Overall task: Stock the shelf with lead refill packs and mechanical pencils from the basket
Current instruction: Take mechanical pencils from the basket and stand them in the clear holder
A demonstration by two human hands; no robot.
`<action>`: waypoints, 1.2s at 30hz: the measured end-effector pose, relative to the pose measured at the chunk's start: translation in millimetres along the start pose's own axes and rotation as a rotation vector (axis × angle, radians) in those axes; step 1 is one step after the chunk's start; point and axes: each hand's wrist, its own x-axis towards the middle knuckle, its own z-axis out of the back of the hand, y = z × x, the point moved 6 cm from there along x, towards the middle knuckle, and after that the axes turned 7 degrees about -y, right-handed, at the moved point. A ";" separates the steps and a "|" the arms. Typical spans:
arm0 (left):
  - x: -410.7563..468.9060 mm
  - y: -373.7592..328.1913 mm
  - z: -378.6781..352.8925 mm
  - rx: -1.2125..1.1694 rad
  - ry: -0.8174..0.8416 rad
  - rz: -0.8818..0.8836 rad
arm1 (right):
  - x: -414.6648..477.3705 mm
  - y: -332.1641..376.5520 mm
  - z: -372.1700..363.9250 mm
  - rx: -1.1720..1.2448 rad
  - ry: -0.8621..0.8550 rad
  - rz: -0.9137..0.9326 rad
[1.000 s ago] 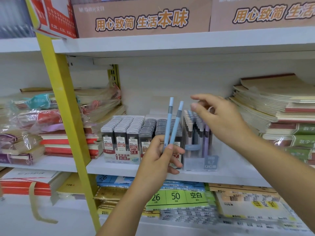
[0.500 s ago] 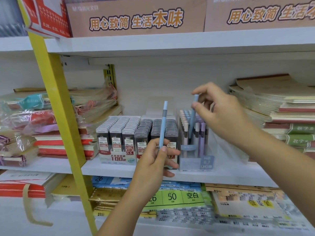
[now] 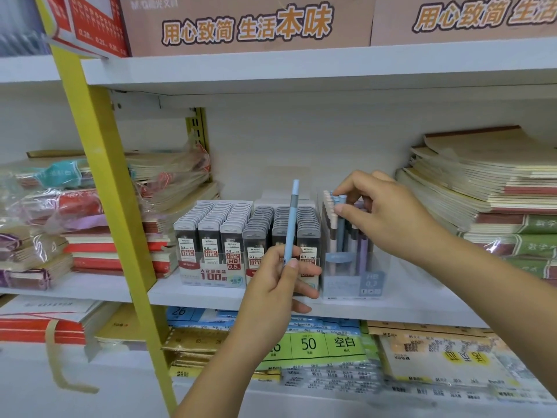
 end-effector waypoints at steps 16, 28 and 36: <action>-6.4 -6.4 -3.9 0.035 0.035 -0.006 | -5.3 -6.8 -7.1 -0.318 -0.055 0.007; -6.5 -29.8 -20.8 0.509 -0.029 -0.347 | -17.3 21.1 23.3 0.686 -0.143 -0.248; 22.0 -35.8 -22.4 1.253 -0.097 -0.646 | -28.4 15.6 36.7 0.132 -0.281 0.036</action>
